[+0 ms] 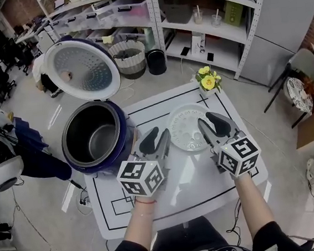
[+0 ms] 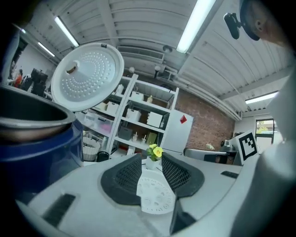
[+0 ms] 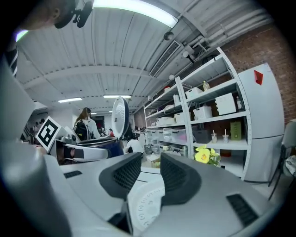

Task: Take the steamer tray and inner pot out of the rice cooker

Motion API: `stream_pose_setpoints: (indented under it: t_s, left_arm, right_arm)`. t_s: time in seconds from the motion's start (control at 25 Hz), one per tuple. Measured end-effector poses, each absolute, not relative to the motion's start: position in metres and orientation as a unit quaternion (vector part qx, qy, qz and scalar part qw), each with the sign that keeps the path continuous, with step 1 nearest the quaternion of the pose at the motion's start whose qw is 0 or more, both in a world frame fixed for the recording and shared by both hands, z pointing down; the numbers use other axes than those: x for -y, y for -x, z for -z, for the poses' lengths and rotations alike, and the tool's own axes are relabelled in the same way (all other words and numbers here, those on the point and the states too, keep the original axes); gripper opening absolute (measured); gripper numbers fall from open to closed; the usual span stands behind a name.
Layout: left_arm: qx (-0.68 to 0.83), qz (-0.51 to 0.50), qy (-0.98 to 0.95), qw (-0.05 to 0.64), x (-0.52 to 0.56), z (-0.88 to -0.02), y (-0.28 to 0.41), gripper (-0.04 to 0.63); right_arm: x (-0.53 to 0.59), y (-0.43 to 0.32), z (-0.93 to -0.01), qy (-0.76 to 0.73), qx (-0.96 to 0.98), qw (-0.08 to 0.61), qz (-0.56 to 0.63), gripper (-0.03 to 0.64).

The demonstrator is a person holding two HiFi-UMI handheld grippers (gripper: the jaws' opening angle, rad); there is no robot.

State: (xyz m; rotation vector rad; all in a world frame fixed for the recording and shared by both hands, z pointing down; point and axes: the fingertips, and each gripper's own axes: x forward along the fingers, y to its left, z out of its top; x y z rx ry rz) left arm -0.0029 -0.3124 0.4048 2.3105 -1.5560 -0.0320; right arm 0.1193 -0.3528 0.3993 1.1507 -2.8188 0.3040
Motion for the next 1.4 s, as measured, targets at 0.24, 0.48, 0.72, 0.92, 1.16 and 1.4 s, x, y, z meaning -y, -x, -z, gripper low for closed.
stream_pose_setpoints:
  t_s: [0.24,0.48,0.72,0.92,1.16,1.4]
  left_arm:
    - [0.551,0.033,-0.819,0.156,0.289,-0.369,0.015,0.117]
    - [0.551,0.055,-0.818,0.155,0.258,-0.347,0.036,0.117]
    - [0.581,0.072,-0.800,0.136,0.227,-0.330,0.077,0.117]
    - [0.611,0.077,-0.777,0.126,0.206,-0.319,0.114,0.117]
    - [0.649,0.081,-0.747,0.120,0.178,-0.313,0.157,0.117]
    - [0.687,0.074,-0.714,0.112,0.163,-0.313,0.197,0.124]
  right_arm:
    - [0.338,-0.089,-0.369,-0.337,0.937,0.017,-0.091,0.112]
    - [0.321,-0.059,-0.349,-0.301,0.950,0.010,-0.086,0.112]
    - [0.306,-0.023,-0.338,-0.269,0.960,-0.002,-0.082,0.112]
    - [0.293,0.013,-0.332,-0.238,0.968,-0.007,-0.084,0.112]
    - [0.277,0.056,-0.330,-0.201,0.976,-0.009,-0.089,0.112]
    - [0.277,0.088,-0.329,-0.179,0.979,-0.007,-0.096,0.112]
